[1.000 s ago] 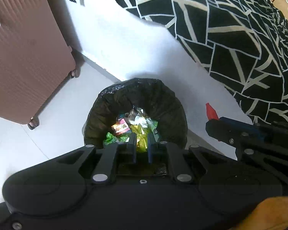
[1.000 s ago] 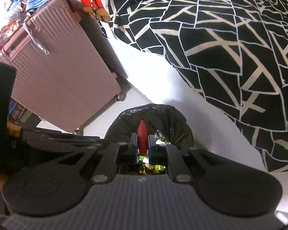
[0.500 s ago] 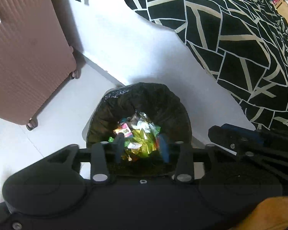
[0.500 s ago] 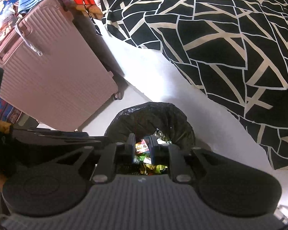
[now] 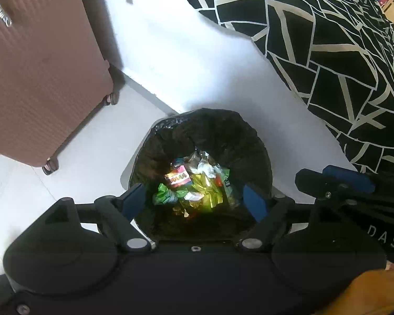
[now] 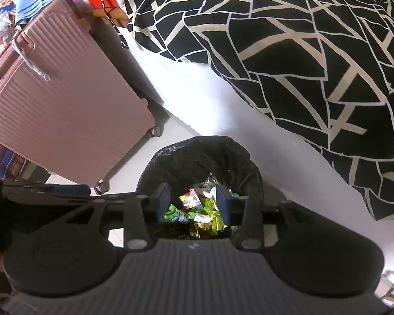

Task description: Collect trash

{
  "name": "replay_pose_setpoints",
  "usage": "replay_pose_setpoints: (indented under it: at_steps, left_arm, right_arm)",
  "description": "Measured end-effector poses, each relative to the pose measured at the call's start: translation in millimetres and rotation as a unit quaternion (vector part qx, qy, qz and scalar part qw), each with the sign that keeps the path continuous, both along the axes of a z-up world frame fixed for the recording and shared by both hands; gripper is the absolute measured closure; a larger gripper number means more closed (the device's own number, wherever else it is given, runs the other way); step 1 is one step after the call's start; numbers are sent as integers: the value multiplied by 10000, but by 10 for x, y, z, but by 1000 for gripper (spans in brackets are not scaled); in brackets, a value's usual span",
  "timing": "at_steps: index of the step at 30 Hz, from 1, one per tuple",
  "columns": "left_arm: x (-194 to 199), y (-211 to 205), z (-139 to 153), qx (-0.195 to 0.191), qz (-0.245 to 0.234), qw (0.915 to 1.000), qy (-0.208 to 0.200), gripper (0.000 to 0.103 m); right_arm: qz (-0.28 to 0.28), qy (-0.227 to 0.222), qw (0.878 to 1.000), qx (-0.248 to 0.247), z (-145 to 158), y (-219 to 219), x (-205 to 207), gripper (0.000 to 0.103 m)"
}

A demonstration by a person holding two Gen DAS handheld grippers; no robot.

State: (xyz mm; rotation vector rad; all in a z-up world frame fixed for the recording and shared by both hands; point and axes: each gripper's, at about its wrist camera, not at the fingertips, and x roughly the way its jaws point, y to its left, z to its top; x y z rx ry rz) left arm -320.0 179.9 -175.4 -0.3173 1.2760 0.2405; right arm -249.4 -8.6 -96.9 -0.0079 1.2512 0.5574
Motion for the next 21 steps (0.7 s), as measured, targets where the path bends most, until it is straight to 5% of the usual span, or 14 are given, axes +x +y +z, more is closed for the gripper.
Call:
replay_pose_setpoints:
  at_steps: [21]
  left_arm:
    - [-17,-66,-74,154,-66,9995,252,21]
  right_arm:
    - [-149,54,9999,-26,-28,-32,-25,36]
